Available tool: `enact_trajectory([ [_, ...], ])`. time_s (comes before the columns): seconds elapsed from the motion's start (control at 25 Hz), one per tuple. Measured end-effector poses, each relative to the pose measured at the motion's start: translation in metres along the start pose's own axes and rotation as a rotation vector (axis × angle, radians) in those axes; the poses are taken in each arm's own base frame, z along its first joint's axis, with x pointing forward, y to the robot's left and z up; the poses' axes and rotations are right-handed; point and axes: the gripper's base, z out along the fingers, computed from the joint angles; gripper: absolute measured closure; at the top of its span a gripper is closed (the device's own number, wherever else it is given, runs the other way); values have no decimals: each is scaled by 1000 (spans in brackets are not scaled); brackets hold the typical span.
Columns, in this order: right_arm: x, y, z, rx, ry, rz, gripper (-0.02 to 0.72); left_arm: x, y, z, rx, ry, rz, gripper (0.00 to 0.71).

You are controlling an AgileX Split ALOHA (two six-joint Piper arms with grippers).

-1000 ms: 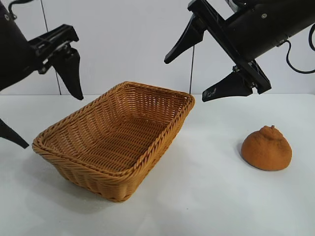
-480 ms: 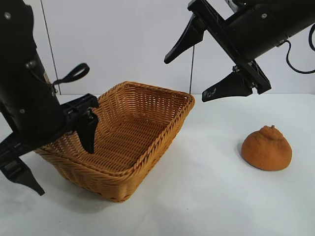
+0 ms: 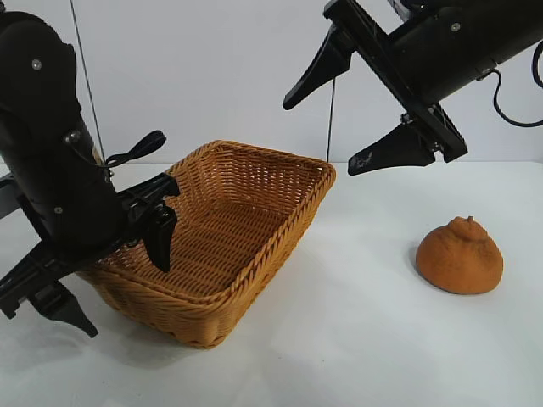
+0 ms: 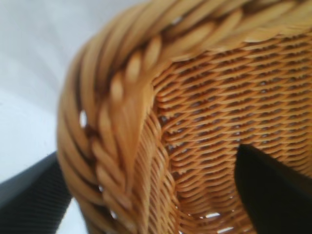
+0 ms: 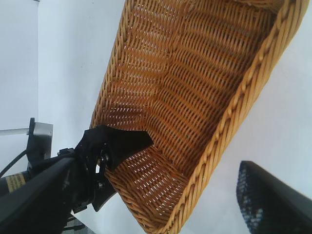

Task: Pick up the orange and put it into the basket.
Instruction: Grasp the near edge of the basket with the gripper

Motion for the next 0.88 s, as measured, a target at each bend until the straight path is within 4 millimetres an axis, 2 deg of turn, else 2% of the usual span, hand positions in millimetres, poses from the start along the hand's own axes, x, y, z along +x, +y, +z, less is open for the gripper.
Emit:
enact_trajectory([
  [0.12,0,0,0,0,1,0,94,0,1,4,-13,2,0,168],
  [0.2,0,0,0,0,1,0,94,0,1,4,-14,2,0,219],
  [0.32,0,0,0,-2,5,0,94,0,2,4,-15,3,0,396],
  [0.36,1,0,0,-3,7,0,94,0,2,4,-15,3,0,396],
  [0.44,1,0,0,-3,9,0,94,1,3,4,-30,7,-3,520],
  [0.52,1,0,0,-5,13,0,94,0,2,4,-20,11,-30,587],
  [0.6,1,1,0,-6,15,0,94,1,1,3,-13,15,-36,613],
  [0.72,1,1,0,-6,15,0,94,-2,0,-2,2,18,-28,614],
  [0.88,1,1,0,-6,15,0,94,-20,-8,-16,36,20,20,620],
])
